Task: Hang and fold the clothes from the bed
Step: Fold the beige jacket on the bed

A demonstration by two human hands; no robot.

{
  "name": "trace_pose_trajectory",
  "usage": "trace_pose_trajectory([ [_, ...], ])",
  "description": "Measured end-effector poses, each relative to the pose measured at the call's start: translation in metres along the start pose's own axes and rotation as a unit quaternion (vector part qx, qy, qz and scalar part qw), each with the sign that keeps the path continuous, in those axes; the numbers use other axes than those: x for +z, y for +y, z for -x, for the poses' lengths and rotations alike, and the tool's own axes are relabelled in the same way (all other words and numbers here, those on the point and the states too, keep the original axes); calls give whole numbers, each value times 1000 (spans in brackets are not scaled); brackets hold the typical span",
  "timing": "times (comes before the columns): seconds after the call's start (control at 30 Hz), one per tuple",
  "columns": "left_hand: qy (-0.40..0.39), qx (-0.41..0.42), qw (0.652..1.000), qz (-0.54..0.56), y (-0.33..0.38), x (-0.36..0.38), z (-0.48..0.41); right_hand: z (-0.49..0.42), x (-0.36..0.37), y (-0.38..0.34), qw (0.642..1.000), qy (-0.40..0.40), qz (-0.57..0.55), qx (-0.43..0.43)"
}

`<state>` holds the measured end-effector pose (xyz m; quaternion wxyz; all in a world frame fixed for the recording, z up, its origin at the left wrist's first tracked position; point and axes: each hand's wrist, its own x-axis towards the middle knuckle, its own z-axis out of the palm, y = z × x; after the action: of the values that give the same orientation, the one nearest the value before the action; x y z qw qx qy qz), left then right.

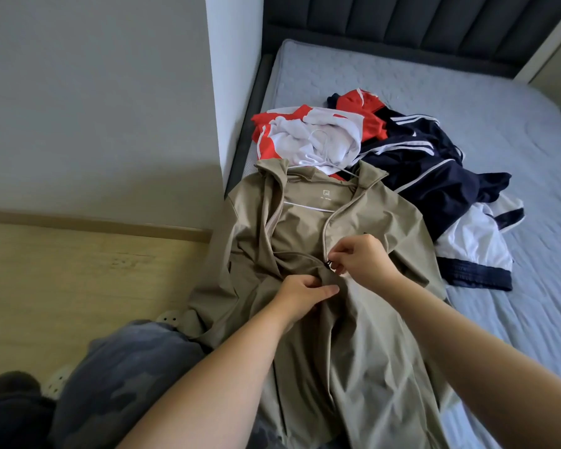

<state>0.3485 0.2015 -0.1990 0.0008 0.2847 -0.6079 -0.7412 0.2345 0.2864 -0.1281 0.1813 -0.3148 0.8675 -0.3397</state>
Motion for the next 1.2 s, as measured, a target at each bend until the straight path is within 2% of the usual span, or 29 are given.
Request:
trace_pose_trajectory([
  [0.2, 0, 5, 1000, 23, 6, 0, 3, 2, -4, 1, 1000, -29, -11, -4],
  [0.3, -15, 6, 1000, -24, 7, -2, 2, 2, -2, 1, 997, -38, 59, -26],
  [0.4, -34, 10, 995, -96, 7, -7, 1, -1, 0, 1, 985, -29, 164, -40],
  [0.47, -51, 17, 978, -199, 5, -13, -3, -6, -1, -2, 979, 16, 199, -45],
  [0.57, -71, 27, 943, -325, 2, -19, -2, -18, -9, -9, 982, 93, 162, -30],
  [0.63, -44, 55, 933, -353, -1, -23, -3, -22, -10, -13, 988, 91, 127, -10],
  [0.7, 14, 84, 941, -329, 0, -24, -2, -24, -11, -15, 991, 68, 111, -8],
  [0.77, 88, 107, 961, -238, 8, -20, -3, -22, -13, -17, 993, 46, 105, -19],
  [0.83, 126, 125, 972, -151, 17, -16, -3, -19, -16, -19, 993, 20, 112, -43],
  [1.07, 50, 73, 996, -10, 27, -11, 6, -7, -15, -28, 991, -23, 105, -76],
  [1.2, 17, 66, 993, -101, 26, -18, 4, -6, -8, -26, 969, -41, 233, -78],
])
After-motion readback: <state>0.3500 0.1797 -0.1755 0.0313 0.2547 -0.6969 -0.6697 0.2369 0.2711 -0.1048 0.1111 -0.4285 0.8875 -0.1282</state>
